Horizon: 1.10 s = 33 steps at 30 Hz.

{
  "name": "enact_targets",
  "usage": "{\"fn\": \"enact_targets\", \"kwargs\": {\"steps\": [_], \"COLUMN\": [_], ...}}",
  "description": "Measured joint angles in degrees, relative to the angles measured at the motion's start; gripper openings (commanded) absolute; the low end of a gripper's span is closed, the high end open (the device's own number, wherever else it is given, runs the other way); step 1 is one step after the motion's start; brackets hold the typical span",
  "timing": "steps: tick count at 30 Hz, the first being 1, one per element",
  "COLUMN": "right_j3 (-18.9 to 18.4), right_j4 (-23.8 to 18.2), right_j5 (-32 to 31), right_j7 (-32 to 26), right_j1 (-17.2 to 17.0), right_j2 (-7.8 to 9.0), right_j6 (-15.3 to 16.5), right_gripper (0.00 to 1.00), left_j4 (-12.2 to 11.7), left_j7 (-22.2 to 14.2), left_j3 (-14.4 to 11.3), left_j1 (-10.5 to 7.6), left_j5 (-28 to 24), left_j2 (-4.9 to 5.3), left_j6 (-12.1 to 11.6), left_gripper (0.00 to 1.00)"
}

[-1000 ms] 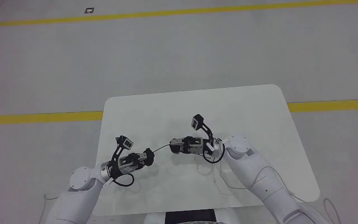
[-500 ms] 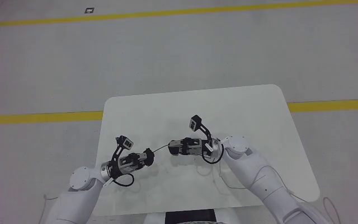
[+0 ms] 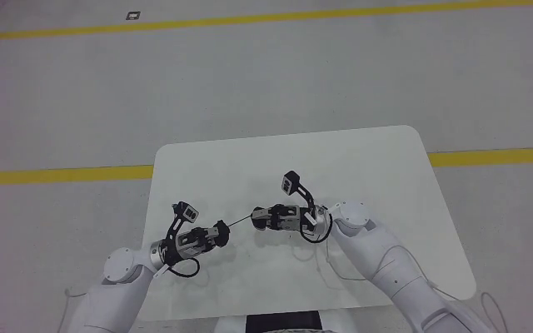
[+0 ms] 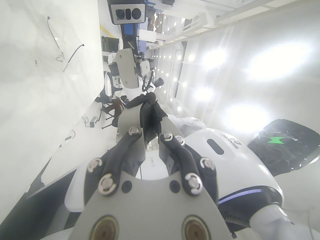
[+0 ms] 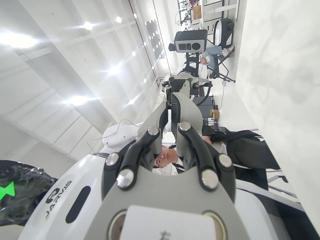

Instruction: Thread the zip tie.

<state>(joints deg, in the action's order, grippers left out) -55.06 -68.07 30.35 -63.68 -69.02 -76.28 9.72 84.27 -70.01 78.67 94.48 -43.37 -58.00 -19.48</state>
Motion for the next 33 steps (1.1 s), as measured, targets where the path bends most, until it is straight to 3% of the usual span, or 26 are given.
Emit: {"fn": "enact_targets", "kwargs": {"steps": [7, 8, 9, 10, 33], "right_j3": [-0.3, -0.4, -0.4, -0.4, -1.7], "right_j4": [-1.0, -1.1, -1.2, -1.4, -3.6], "right_j5": [-0.4, -0.4, -0.5, -0.6, -2.1], "right_j7": [0.4, 0.5, 0.5, 0.6, 3.0], "right_j1": [-0.4, -0.5, -0.5, -0.6, -1.6], "right_j2": [0.35, 0.39, 0.43, 0.49, 1.43], "right_j6": [0.3, 0.3, 0.3, 0.3, -0.4], "right_gripper": [0.0, 0.0, 0.0, 0.0, 0.0], "left_j4": [0.0, 0.0, 0.0, 0.0, 0.0], "left_j7": [0.0, 0.0, 0.0, 0.0, 0.0], "left_j3": [0.0, 0.0, 0.0, 0.0, 0.0], "left_j1": [0.0, 0.0, 0.0, 0.0, 0.0], "left_j5": [0.0, 0.0, 0.0, 0.0, 0.0], "left_j2": [0.0, 0.0, 0.0, 0.0, 0.0], "left_j6": [0.0, 0.0, 0.0, 0.0, 0.0], "left_gripper": [0.0, 0.14, 0.47, 1.0, 1.0]}}
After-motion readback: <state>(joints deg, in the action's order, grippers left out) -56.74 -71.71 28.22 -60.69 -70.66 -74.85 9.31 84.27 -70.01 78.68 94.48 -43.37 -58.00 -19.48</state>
